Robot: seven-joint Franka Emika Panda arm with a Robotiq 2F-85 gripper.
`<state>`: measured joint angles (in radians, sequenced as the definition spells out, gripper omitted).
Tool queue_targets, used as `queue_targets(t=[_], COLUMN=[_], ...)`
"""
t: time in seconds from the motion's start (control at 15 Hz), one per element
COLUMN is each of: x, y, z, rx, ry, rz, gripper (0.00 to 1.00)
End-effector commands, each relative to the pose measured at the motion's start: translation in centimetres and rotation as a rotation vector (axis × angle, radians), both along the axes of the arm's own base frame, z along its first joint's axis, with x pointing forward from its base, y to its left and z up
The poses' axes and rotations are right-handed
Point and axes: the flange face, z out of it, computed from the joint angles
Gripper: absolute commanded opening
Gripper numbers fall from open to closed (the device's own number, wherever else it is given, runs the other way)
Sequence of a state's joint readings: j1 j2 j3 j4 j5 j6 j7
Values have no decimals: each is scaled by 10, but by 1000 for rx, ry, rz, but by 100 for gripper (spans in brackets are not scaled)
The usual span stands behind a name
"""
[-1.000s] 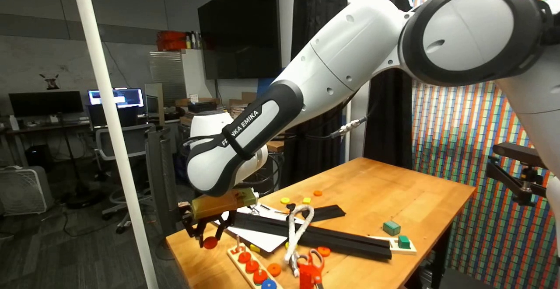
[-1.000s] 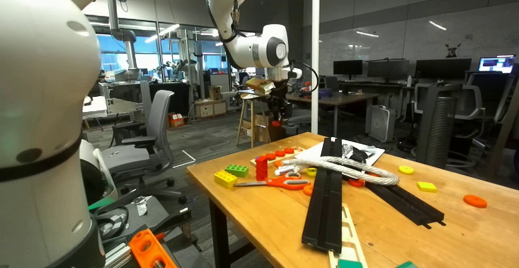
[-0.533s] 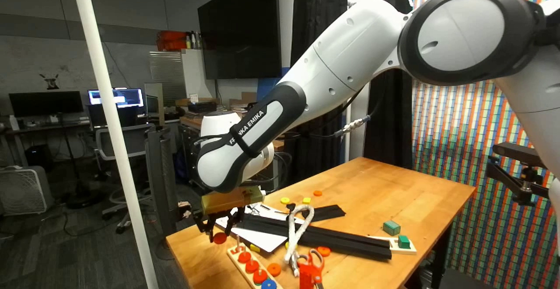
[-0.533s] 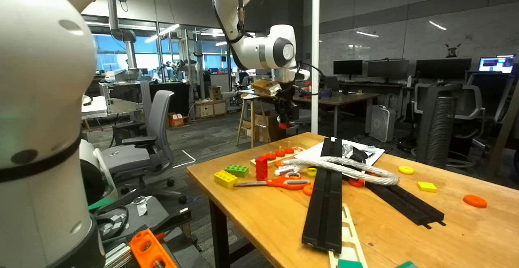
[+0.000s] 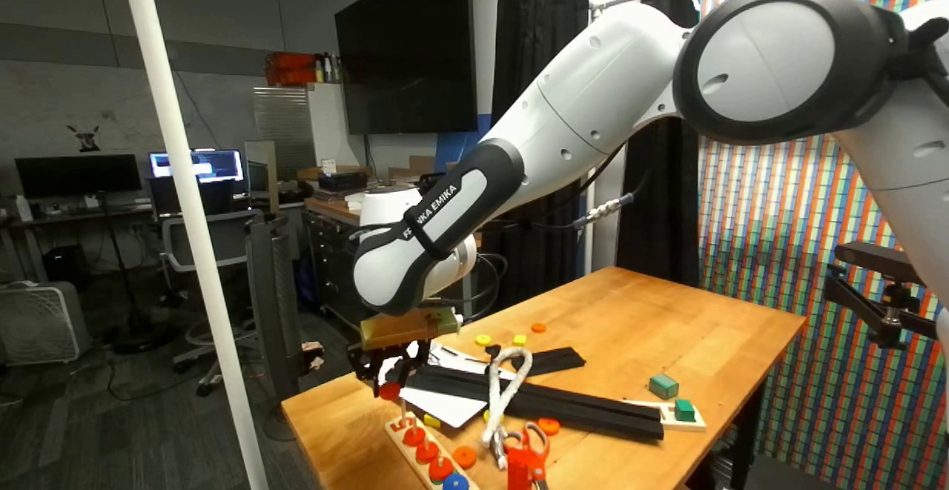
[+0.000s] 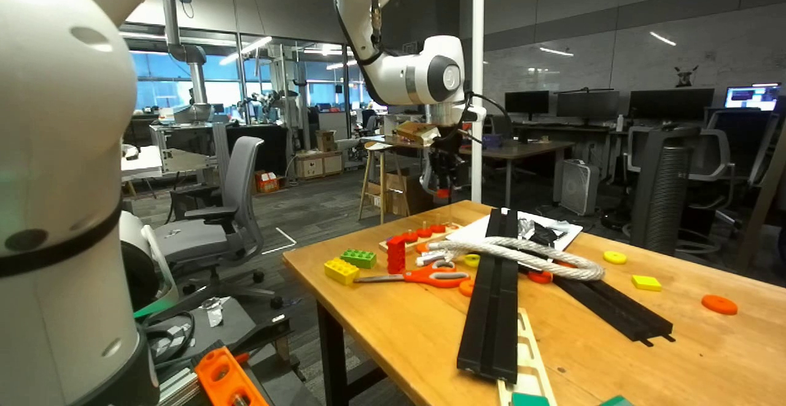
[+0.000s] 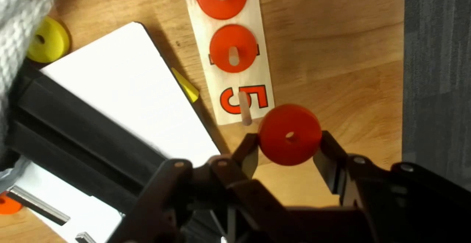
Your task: Put an orange disc on the empty rod of the wooden rack
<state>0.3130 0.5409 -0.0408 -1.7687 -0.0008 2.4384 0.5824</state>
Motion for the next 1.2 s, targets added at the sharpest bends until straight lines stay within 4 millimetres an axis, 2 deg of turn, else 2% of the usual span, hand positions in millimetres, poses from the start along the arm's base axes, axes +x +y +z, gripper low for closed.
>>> queue_targets(t=[0.0,0.67,1.13], x=[3,8,8], y=[-13,-24,-22], z=[6,-10,-20], rx=[-9,-6,-4], ry=[-2,29,51], rz=[-20,-38,-33], gripper=[19,19,19])
